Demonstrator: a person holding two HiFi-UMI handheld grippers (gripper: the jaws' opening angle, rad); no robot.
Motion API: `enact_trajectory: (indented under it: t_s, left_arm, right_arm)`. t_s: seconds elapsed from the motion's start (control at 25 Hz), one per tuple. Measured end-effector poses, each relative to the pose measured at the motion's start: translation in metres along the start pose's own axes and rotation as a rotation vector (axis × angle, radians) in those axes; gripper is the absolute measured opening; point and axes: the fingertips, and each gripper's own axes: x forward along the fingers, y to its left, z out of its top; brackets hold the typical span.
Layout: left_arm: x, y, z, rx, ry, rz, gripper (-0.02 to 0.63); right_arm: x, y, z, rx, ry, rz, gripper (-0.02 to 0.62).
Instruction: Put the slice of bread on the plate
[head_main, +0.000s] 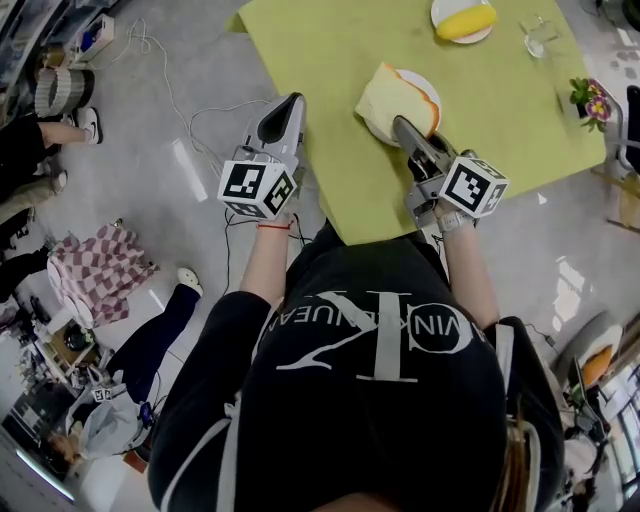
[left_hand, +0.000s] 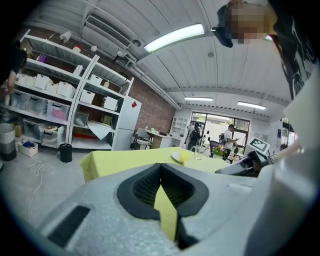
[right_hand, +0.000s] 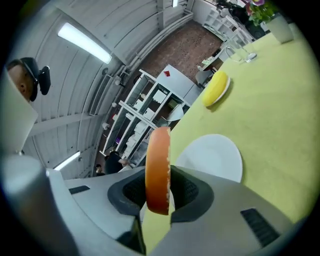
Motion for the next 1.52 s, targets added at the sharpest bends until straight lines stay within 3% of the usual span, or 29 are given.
enact_trajectory:
  t_s: [0.16,0.36,0.72,0.92,1.04,1.16,1.52]
  left_arm:
    - [0.006,-0.001,-0.002,-0.002,0.004,-0.004,0.011]
    - [0.013,-0.004,-0.002,0.000,0.001,-0.005,0.011]
    - [0.015,-0.004,0.000,-0.008,0.001,-0.016,0.011]
    - [0.013,-0.005,0.003,-0.012,-0.005,-0.023,0.011]
    - [0.012,-0.005,0.004,-0.010,-0.009,-0.026,0.011]
    - [0.012,-0.006,0.004,-0.013,-0.013,-0.029,0.011]
    - [0.011,-0.008,0.005,-0.016,-0.018,-0.036,0.011]
  right_arm:
    - [-0.001,-0.010,0.001,0.061,0.009,0.006,0.098]
    - [0.000,-0.017,0.003,0.013,0.055,-0.008,0.161]
    - [0.005,-0.017,-0.014,-0.255,0.269,-0.039,0.298]
    - [-0.001,-0.020,-0.028,-0.457,0.472,-0.089,0.344]
    - [-0.007,-0.026,-0.036,-0.574,0.598,-0.130,0.327]
    - [-0.013,-0.033,-0.039,-0.627,0.679,-0.166,0.324]
    - [-0.024,-0.043,-0.040,-0.634,0.737,-0.216,0.328]
